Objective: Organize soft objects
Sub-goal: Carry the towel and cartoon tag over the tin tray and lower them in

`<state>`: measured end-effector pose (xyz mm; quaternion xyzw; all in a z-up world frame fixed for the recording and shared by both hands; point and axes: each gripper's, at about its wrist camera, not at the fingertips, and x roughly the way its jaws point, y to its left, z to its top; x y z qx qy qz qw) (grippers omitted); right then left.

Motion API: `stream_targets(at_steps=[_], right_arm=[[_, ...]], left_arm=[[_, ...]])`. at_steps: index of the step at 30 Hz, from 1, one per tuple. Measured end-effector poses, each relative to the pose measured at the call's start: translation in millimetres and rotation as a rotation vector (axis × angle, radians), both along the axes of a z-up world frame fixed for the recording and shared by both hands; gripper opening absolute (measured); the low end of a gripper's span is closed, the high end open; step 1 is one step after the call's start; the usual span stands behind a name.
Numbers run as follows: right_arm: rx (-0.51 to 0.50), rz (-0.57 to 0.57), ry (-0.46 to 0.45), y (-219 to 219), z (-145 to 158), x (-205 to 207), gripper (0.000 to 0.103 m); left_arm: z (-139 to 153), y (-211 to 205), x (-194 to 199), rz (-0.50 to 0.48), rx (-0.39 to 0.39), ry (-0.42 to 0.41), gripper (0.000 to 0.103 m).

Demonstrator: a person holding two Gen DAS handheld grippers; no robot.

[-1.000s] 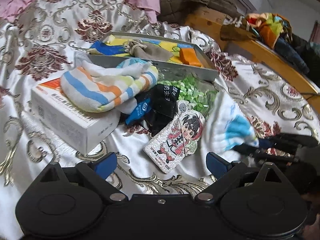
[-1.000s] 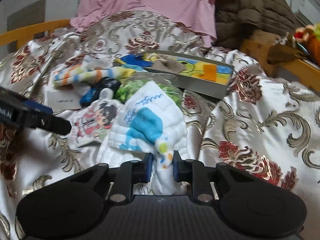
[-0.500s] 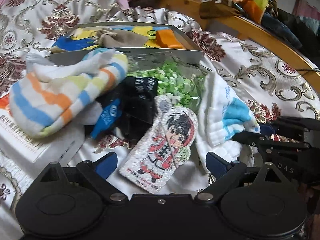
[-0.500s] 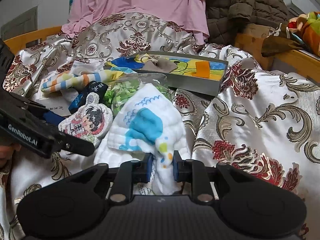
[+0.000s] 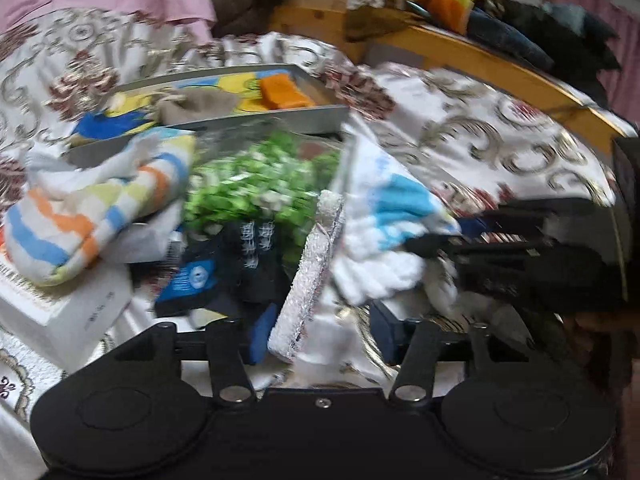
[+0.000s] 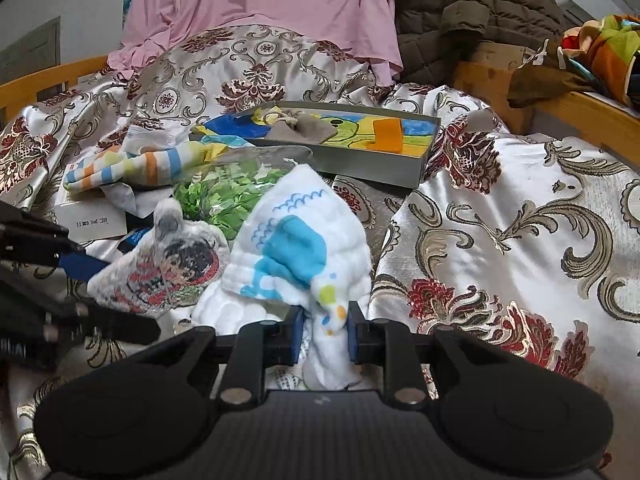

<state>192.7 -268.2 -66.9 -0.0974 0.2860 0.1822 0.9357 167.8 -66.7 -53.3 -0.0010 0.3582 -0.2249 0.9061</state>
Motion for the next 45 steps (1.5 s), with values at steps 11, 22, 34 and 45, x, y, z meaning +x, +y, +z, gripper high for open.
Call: stream_targets(at_steps=[11,22,34,45], right_arm=[[-0.004,0.012,0.0,3,-5,5,0.04],[0.038,0.039,0.047,1,2,-3,0.025],[0.133,0.041,-0.021,-4,52,-50,0.02],[0.227,0.066,-0.002,0,114,9,0.02]], left_arm=[[-11,-12,11,0.027,0.081,0.013,0.034],[-4,-5,-2,0.04,0.059,0.035,0.012],[45,20,-46,0.067,-0.06,0.011,0.012],[101,48,-2,0.174,-0.102,-0.013,0.012]])
